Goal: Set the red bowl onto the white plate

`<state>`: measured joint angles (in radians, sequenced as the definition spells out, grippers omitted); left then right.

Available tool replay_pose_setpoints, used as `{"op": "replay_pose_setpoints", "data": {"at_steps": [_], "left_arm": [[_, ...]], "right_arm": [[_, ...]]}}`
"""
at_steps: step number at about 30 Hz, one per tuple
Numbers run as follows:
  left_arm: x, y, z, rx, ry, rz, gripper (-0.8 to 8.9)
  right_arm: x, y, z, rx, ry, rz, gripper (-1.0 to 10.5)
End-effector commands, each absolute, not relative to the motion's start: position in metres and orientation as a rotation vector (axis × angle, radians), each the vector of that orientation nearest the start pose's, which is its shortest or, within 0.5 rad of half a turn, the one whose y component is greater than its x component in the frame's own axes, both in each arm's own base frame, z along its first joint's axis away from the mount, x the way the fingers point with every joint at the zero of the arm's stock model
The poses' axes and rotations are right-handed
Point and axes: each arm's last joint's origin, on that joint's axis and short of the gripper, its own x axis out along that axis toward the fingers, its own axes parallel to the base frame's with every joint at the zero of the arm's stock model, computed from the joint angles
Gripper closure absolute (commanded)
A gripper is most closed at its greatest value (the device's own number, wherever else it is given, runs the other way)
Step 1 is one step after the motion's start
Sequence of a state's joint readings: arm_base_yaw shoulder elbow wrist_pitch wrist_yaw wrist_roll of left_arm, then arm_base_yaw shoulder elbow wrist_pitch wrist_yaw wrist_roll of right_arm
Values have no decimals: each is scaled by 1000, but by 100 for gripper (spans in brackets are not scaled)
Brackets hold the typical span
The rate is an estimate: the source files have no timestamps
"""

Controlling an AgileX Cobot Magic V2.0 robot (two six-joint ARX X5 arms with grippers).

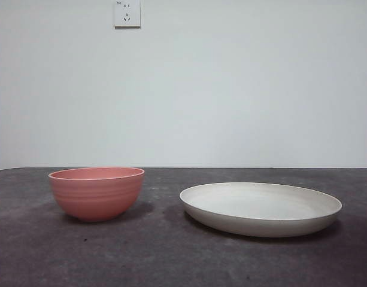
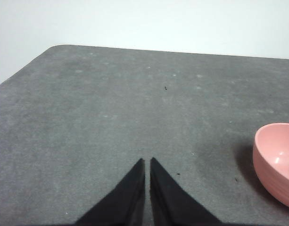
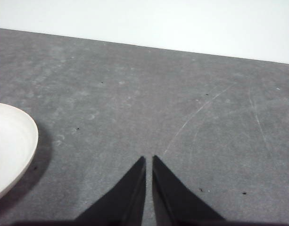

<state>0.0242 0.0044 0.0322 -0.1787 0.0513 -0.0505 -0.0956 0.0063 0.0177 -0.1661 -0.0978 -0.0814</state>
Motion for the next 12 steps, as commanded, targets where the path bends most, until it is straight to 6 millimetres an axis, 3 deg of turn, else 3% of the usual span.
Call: {"op": "replay_pose_setpoints", "data": {"at_steps": [1,9,12], "left_arm": [[96,1,149,-52,178,-19,794],[96,1,149,-53,178,-19,794],[96,1,150,-52,177,-19,794]], "right_arm": [[96,-6,152,-71,149,7,927],[96,-6,152,-60,147,15,927],[96,-6,152,45,148,13,927]]}}
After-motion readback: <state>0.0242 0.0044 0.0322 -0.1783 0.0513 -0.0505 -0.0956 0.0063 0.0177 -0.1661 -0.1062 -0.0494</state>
